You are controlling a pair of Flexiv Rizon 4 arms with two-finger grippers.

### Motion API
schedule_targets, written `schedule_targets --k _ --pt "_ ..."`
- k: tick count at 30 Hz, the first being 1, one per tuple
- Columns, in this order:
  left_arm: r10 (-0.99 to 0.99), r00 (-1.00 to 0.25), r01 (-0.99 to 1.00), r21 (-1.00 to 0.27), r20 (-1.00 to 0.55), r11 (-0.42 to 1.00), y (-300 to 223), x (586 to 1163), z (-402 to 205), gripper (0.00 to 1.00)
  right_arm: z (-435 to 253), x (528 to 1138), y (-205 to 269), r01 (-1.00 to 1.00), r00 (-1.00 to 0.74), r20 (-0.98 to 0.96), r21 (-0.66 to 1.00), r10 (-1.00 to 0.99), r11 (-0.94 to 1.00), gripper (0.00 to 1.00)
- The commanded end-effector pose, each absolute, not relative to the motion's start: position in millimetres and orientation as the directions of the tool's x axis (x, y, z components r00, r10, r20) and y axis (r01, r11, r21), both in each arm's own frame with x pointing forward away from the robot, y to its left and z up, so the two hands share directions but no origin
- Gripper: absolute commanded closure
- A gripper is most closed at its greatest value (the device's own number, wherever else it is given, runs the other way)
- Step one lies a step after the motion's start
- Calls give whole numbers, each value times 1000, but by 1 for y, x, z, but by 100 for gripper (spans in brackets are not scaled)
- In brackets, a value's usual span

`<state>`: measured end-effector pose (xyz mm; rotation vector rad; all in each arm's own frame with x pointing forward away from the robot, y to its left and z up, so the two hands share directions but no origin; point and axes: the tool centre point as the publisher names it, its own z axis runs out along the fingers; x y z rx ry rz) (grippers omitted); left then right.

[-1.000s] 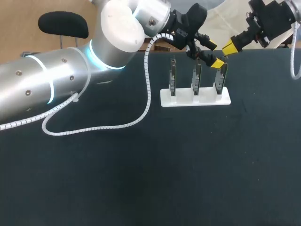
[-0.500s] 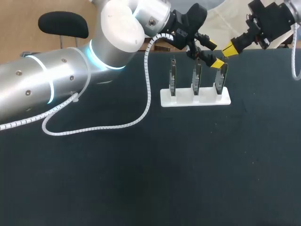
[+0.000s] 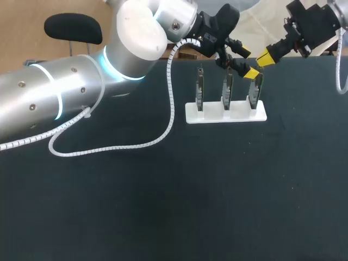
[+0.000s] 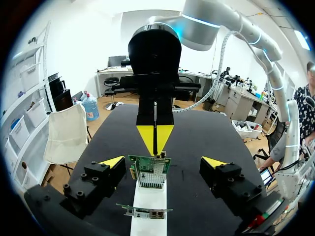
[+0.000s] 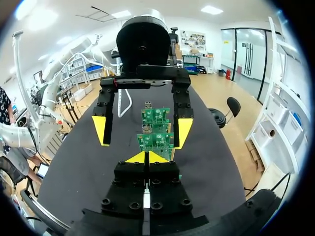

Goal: Pick up the optical module with the left hand, and insert it into the network port with the right hand.

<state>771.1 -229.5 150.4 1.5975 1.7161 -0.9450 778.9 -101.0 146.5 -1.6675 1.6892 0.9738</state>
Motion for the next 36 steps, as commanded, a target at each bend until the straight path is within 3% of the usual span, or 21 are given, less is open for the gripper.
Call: schedule_targets --k 1,36 --pt "568 -93 995 -100 -818 19 -230 773 151 0 144 779 -102 -994 -61 -815 104 -577 -41 100" --pt "568 -93 995 -100 -818 19 -230 773 151 0 136 778 -102 -992 -77 -819 122 -569 -41 100"
